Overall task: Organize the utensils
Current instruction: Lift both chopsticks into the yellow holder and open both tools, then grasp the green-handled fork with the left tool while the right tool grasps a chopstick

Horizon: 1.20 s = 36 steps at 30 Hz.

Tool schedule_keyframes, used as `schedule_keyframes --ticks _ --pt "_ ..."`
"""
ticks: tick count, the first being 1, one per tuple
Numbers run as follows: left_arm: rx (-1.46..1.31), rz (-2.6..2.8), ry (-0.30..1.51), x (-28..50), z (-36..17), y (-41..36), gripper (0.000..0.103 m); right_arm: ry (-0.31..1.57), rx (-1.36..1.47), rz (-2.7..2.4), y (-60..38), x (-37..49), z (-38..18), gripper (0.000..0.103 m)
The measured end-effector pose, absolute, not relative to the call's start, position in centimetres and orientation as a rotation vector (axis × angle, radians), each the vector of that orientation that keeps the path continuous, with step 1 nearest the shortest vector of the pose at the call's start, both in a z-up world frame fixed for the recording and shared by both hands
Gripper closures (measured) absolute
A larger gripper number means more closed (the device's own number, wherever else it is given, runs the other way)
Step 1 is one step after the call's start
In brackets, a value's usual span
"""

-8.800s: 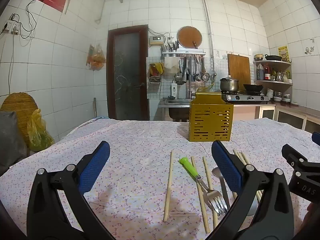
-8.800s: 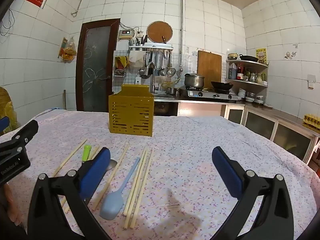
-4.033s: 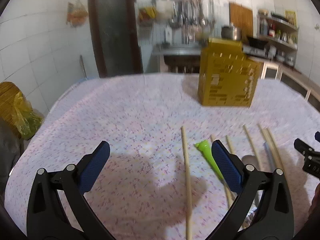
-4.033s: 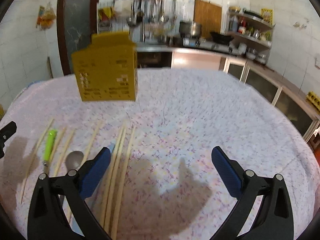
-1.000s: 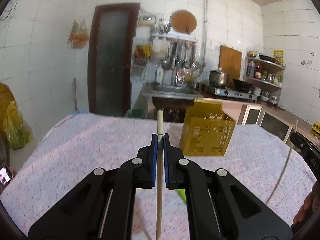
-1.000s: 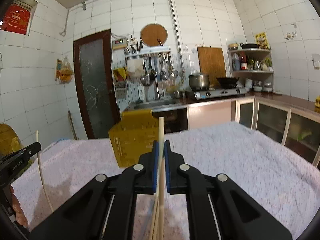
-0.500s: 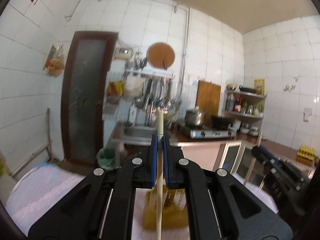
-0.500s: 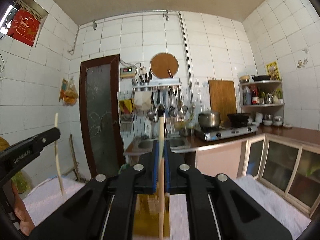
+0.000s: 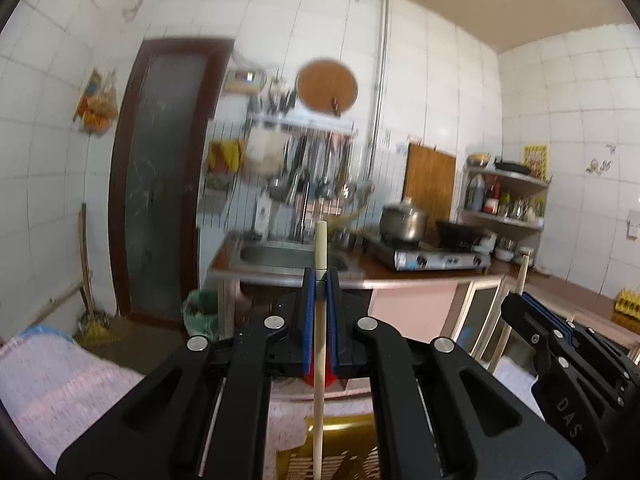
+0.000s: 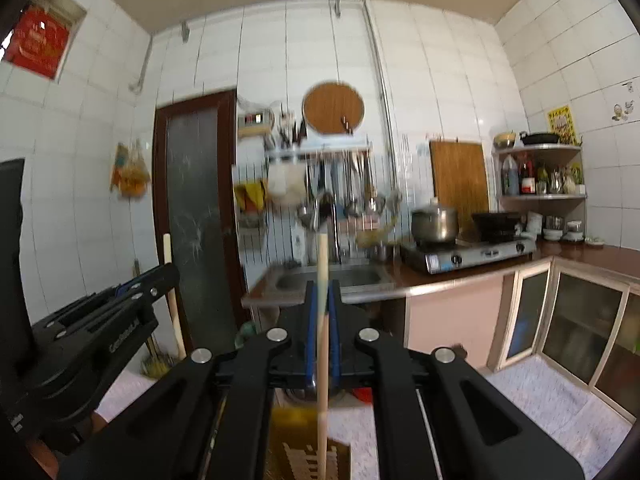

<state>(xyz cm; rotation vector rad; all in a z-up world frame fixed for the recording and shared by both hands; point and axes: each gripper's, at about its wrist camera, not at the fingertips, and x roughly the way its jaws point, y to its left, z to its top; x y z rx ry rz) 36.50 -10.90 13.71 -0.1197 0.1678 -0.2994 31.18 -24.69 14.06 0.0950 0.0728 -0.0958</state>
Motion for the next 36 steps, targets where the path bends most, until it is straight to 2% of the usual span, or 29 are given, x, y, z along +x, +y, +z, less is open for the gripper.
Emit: schedule_keyframes --ticks 5,6,7,8,9,10,11,13,15,18,24,30,36 --pt "-0.131 -0.268 0.271 37.5 10.3 -9.5 0.098 0.164 0.111 -0.092 -25.5 32.0 11.0 0.096" --pt "-0.126 -0.266 0.28 37.1 10.5 -9.2 0.096 0.178 0.107 -0.101 -25.7 31.9 11.0 0.095" --pt "-0.123 -0.263 0.285 36.6 10.8 -8.8 0.082 0.191 0.103 -0.112 -25.9 31.6 11.0 0.093" --pt "-0.121 -0.259 0.287 36.0 11.1 -8.5 0.073 0.204 0.1 -0.122 -26.1 31.2 11.2 0.074" --pt "-0.119 -0.25 0.284 35.3 11.6 -8.1 0.052 0.212 0.102 -0.132 -26.4 30.5 11.4 0.047" --pt "-0.116 -0.231 0.265 34.0 12.3 -7.4 0.038 0.212 0.104 -0.139 -26.7 30.0 11.7 0.042" --pt "-0.112 -0.22 0.249 33.0 12.7 -6.8 0.033 0.203 0.105 -0.149 -27.1 28.8 12.1 0.042" --pt "-0.091 -0.212 0.241 30.6 13.5 -5.9 0.014 0.208 0.094 -0.161 -27.5 26.9 12.7 0.041" --pt "-0.073 -0.206 0.239 28.6 14.1 -5.2 0.005 0.219 0.093 -0.163 -27.8 25.0 13.1 0.037" --pt "-0.02 -0.205 0.251 25.6 14.2 -4.3 0.005 0.253 0.073 -0.168 -27.7 22.1 12.9 0.03" --pt "0.015 -0.174 0.366 21.5 9.9 -2.8 0.005 0.399 0.051 -0.179 -26.8 18.4 8.6 0.029" --pt "-0.008 -0.149 0.628 21.0 2.6 -1.5 0.005 0.586 0.093 -0.164 -26.2 17.5 1.7 0.029" --pt "-0.022 -0.142 0.795 21.1 -2.2 -1.4 0.005 0.715 0.109 -0.172 -26.2 17.5 -3.0 0.03"
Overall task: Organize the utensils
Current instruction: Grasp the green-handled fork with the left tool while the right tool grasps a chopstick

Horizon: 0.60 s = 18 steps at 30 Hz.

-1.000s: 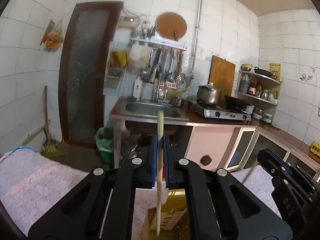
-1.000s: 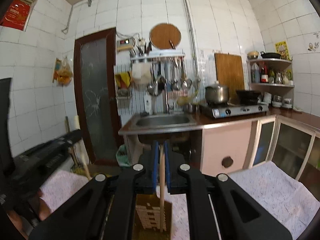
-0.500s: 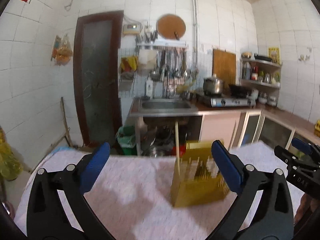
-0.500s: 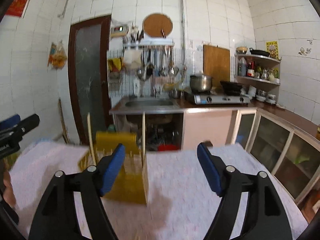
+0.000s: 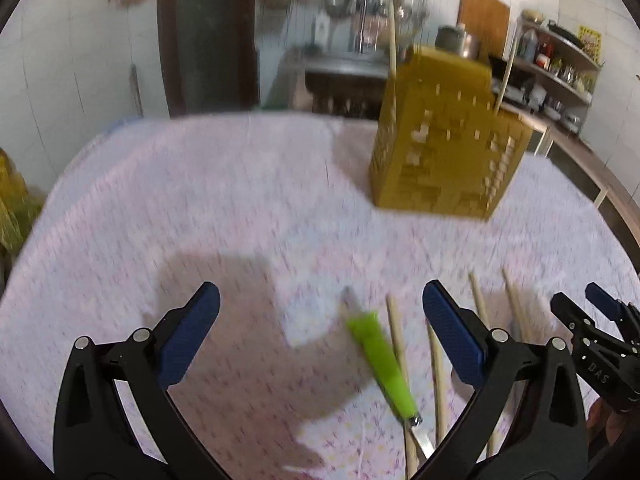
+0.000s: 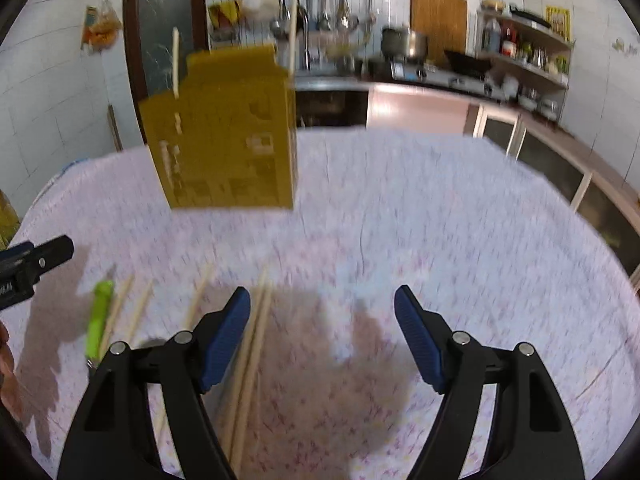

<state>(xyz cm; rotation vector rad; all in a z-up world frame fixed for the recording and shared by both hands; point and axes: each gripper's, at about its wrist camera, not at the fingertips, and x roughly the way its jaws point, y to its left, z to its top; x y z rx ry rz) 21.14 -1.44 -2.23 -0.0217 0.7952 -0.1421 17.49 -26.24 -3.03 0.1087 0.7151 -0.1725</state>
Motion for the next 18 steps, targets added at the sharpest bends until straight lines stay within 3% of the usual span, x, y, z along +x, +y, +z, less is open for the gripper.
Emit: schedule_keyframes --ticks 18 --pt "0.065 -0.06 0.911 21.3 -7.0 -3.0 0.005 0.829 0.104 -0.167 -25.2 18.5 -5.5 0.03"
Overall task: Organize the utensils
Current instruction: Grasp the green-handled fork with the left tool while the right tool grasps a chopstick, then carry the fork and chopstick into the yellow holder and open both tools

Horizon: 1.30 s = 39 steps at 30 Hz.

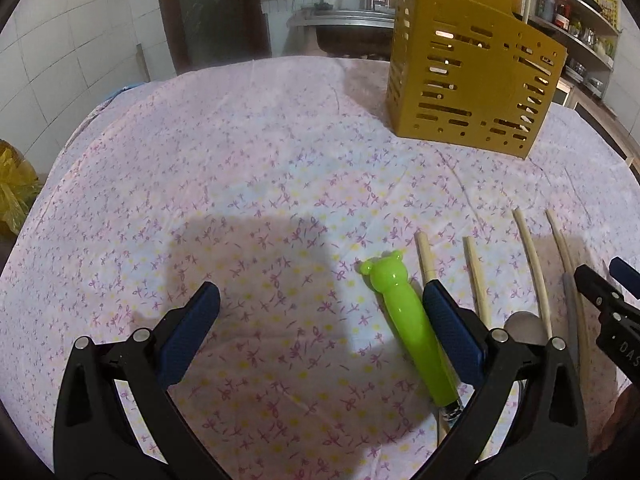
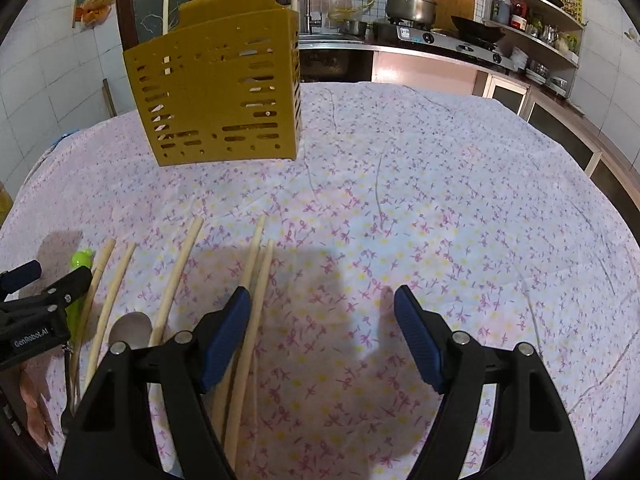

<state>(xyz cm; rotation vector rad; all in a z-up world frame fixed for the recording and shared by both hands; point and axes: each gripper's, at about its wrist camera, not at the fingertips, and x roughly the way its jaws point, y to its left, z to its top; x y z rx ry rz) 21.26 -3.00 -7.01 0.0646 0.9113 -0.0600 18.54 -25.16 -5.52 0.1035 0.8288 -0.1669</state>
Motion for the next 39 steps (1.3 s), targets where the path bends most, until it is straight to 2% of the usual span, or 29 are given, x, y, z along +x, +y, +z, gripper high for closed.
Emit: schedule_keyframes --ticks 4,14,17,20,22,26,28,31,33,34,39 --pt "0.063 -0.06 0.929 21.4 -7.3 -3.0 0.005 0.856 0.105 -0.163 -24.7 19.0 -5.8 0.037" --pt "0.061 -0.062 0.941 21.8 -7.6 -2.9 0.005 0.859 0.105 -0.148 -23.1 20.0 -5.4 0.073" --pt "0.065 -0.057 0.952 21.7 -7.5 -3.1 0.005 0.859 0.131 -0.131 -23.5 19.9 -5.4 0.074" --pt "0.07 -0.075 0.973 21.6 -7.2 -3.3 0.016 0.87 0.144 -0.127 -23.6 19.9 -5.3 0.074" --pt "0.071 -0.092 0.987 21.5 -6.8 -3.5 0.03 0.875 0.143 -0.132 -23.6 20.0 -5.3 0.074" --pt "0.079 -0.111 1.002 21.6 -6.6 -4.1 0.046 0.873 0.147 -0.136 -23.6 20.2 -5.3 0.074" --pt "0.089 -0.118 1.002 21.8 -6.5 -4.6 0.058 0.87 0.154 -0.136 -23.7 20.4 -5.3 0.075" --pt "0.088 -0.13 1.001 22.2 -6.4 -5.0 0.074 0.869 0.169 -0.14 -23.9 20.6 -5.3 0.083" --pt "0.082 -0.13 1.006 22.5 -6.3 -5.1 0.075 0.868 0.181 -0.139 -24.1 20.7 -5.3 0.093" --pt "0.071 -0.129 1.01 22.7 -6.1 -5.1 0.076 0.867 0.186 -0.138 -24.1 20.6 -5.2 0.095" --pt "0.046 -0.138 0.98 22.7 -5.3 -4.6 0.078 0.837 0.205 -0.135 -24.4 19.9 -4.8 0.097"
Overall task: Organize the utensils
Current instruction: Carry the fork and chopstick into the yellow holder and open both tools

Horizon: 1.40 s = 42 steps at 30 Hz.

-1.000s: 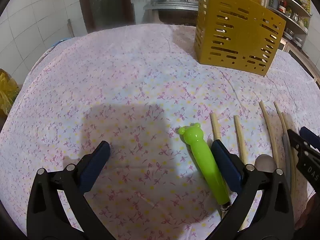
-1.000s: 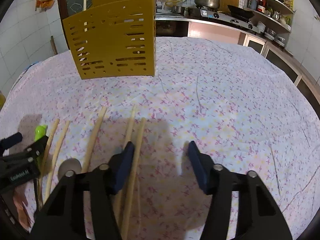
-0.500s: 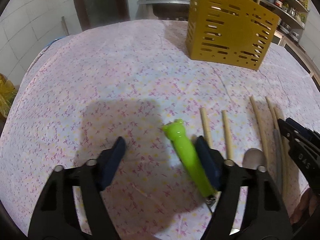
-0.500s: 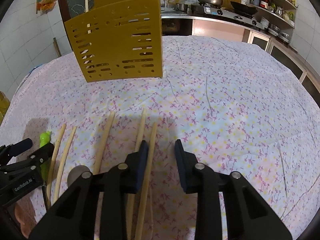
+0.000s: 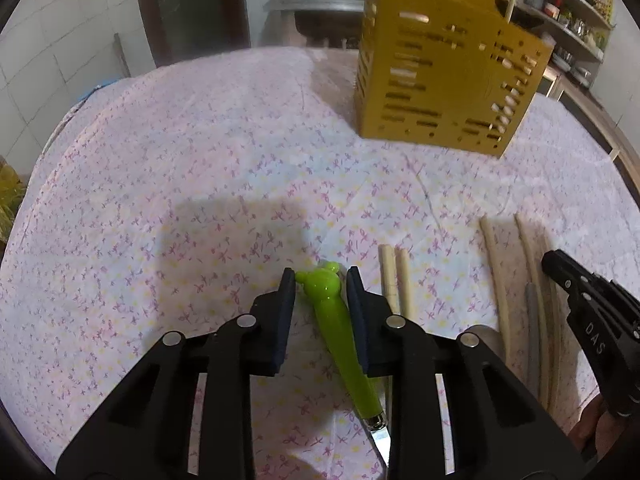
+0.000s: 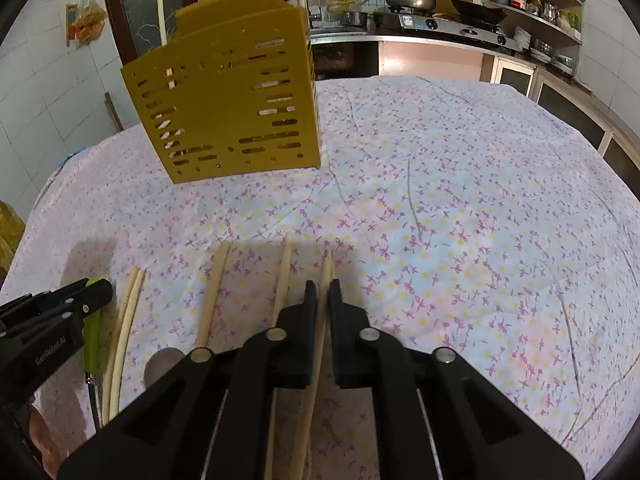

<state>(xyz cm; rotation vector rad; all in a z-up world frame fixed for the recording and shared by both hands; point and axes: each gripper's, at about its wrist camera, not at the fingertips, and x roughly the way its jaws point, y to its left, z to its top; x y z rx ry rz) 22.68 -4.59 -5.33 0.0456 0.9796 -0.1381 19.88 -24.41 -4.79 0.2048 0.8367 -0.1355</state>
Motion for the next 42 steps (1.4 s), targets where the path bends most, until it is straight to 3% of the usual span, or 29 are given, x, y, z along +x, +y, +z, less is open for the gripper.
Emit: schedule_keyframes --ticks 26,31,38,40,42 --pt "0.01 -0.244 0.552 14.0 7.2 -4.1 0.082 0.331 0.178 -0.137 -24.3 10.8 6.0 0.097" --pt "0.005 -0.251 0.527 13.5 8.3 -4.1 0.082 0.34 0.171 -0.132 -24.4 11.2 6.1 0.097" --pt "-0.005 -0.225 0.544 15.2 8.5 -3.0 0.083 0.51 0.19 -0.136 -25.6 14.9 2.7 0.096" --pt "-0.007 -0.212 0.546 15.8 8.4 -2.7 0.082 0.55 0.19 -0.146 -26.0 15.9 1.5 0.091" --pt "-0.012 -0.205 0.551 16.7 8.2 -2.4 0.082 0.615 0.194 -0.166 -26.5 17.4 0.1 0.05"
